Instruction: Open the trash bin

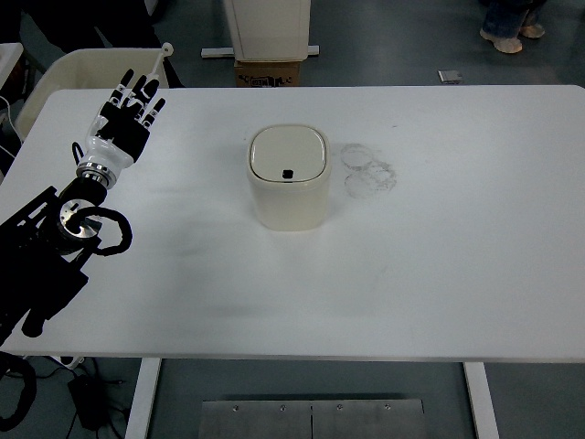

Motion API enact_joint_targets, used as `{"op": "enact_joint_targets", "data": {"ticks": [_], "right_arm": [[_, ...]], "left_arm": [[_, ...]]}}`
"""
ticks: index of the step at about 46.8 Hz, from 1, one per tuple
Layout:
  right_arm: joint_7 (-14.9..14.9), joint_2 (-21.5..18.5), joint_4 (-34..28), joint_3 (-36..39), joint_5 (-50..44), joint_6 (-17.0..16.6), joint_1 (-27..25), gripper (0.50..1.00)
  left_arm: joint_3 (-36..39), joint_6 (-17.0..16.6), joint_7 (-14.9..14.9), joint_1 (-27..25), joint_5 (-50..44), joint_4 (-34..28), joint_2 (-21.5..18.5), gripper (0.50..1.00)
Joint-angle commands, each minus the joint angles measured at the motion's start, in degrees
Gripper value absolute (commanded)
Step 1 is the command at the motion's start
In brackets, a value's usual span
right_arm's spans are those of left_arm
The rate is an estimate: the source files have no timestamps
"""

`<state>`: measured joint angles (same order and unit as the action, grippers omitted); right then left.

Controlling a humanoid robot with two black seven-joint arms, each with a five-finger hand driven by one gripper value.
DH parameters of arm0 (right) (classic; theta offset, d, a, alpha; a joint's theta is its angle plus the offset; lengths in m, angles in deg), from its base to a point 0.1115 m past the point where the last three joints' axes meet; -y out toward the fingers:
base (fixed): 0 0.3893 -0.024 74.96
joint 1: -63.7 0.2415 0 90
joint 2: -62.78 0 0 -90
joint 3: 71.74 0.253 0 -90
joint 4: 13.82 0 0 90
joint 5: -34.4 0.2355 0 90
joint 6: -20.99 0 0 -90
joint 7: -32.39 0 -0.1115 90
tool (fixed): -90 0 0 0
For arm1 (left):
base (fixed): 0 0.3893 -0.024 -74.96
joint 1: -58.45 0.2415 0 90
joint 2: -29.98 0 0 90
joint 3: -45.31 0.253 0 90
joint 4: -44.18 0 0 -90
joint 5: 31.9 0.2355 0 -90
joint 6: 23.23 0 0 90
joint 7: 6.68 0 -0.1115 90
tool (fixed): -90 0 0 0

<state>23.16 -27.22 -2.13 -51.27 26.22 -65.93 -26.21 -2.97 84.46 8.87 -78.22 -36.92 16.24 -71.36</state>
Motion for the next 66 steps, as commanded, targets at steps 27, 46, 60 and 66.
{"op": "enact_joint_targets", "data": {"ticks": [27,46,60,66], "right_arm": [[0.0,0.0,0.0,0.0,0.0,0.0,0.0,0.993],[0.0,0.0,0.0,0.0,0.0,0.0,0.0,0.993],[0.0,0.0,0.0,0.0,0.0,0.0,0.0,0.993],[0.0,0.0,0.0,0.0,0.0,0.0,0.0,0.993]], "left_arm": [[-0.1,0.2,0.0,-0.1,-0.6,-0.1,0.0,1.0],[1.5,-0.5,-1.4,-0.3,2.6,-6.7,-1.2,1.0],[1.8,-0.6,-2.6,-0.7,5.7,-14.1,-5.9,1.0],[1.9,-0.5,-3.6,-1.4,6.4,-16.6,-8.3,1.0]]}}
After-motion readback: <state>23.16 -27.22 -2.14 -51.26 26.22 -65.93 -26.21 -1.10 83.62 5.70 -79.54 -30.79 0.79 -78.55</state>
